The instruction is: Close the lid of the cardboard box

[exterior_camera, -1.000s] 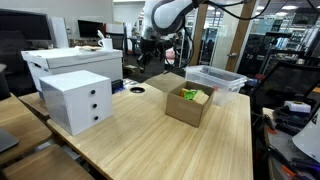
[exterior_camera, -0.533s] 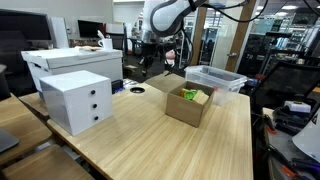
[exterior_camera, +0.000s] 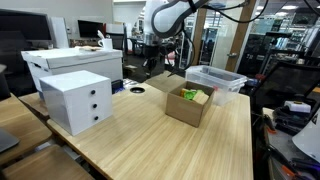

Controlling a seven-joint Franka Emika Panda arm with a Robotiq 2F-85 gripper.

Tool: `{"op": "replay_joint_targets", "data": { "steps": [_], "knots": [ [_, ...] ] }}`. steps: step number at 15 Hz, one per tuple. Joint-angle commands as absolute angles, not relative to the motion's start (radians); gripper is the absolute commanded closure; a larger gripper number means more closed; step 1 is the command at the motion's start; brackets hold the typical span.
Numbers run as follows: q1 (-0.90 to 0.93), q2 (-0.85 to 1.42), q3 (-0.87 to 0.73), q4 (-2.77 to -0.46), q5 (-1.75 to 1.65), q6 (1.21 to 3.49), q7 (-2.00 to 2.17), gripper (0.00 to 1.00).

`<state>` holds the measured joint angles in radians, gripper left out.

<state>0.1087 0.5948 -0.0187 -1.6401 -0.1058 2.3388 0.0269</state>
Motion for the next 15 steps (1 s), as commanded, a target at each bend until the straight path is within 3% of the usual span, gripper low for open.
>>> {"op": "replay_joint_targets", "data": {
  "steps": [1, 15],
  "knots": [
    [0.115, 0.535, -0.025, -1.703, -0.131, 2.292, 0.054, 1.00],
    [0.117, 0.339, -0.002, -1.765, -0.148, 2.055, 0.045, 1.00]
  ]
}}
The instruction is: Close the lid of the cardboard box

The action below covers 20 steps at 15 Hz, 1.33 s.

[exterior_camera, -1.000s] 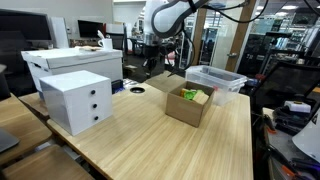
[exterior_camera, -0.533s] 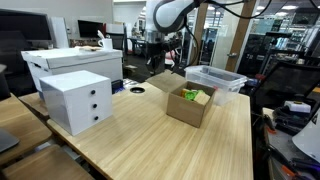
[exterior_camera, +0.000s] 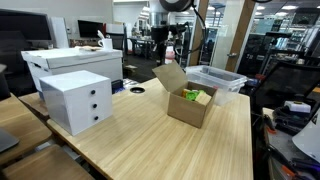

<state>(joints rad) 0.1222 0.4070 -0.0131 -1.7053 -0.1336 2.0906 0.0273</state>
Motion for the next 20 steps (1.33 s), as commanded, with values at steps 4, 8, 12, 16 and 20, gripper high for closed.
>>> {"op": "replay_joint_targets", "data": {
  "steps": [4, 8, 12, 16, 20],
  "knots": [
    [0.105, 0.270, 0.007, -1.807, -0.128, 1.971, 0.035, 1.00],
    [0.095, 0.239, 0.007, -1.831, -0.114, 1.894, 0.032, 1.00],
    [0.081, 0.192, 0.011, -1.891, -0.096, 1.877, 0.014, 1.00],
    [0.074, 0.126, 0.017, -2.022, -0.083, 1.946, -0.009, 1.00],
    [0.068, 0.063, 0.017, -2.172, -0.077, 2.116, -0.007, 1.00]
  ]
}}
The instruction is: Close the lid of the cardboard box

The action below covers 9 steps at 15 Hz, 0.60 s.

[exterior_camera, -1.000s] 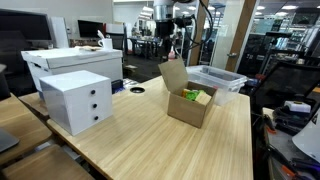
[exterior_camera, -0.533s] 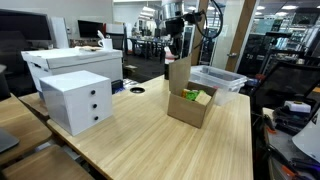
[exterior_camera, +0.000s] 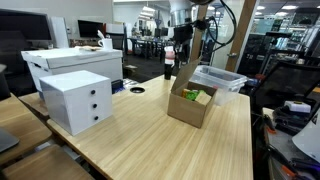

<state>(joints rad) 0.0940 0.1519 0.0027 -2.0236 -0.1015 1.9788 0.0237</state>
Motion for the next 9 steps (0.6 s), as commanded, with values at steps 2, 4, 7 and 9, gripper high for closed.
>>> {"op": "replay_joint_targets", "data": {
  "steps": [2, 4, 7, 9],
  "knots": [
    [0.066, 0.041, 0.014, -2.237, -0.080, 2.229, 0.001, 1.00],
    [0.063, 0.030, 0.012, -2.283, -0.085, 2.329, 0.010, 1.00],
    [0.056, 0.022, 0.007, -2.341, -0.097, 2.482, 0.036, 1.00],
    [0.053, 0.021, 0.004, -2.373, -0.117, 2.571, 0.062, 1.00]
  ]
}}
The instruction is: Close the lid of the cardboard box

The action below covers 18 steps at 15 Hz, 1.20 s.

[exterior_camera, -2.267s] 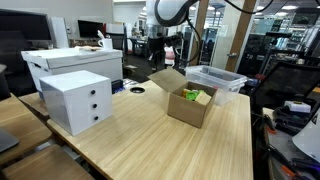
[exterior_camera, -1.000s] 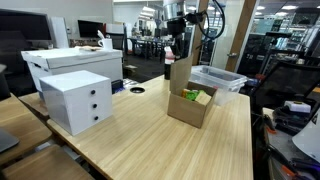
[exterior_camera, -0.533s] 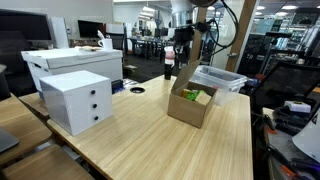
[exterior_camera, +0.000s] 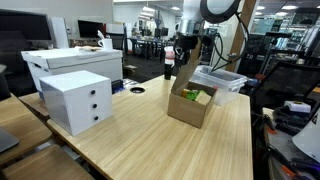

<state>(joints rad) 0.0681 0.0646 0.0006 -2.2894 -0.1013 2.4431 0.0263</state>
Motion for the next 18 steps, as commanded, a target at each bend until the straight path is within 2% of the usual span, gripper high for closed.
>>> {"op": "replay_joint_targets", "data": {
  "steps": [1, 8, 18],
  "knots": [
    [0.051, 0.020, 0.002, -2.388, -0.127, 2.613, 0.072, 1.00],
    [0.049, 0.035, -0.010, -2.437, -0.167, 2.798, 0.175, 1.00],
    [0.054, -0.060, 0.006, -2.437, -0.229, 2.619, 0.286, 1.00]
  ]
}}
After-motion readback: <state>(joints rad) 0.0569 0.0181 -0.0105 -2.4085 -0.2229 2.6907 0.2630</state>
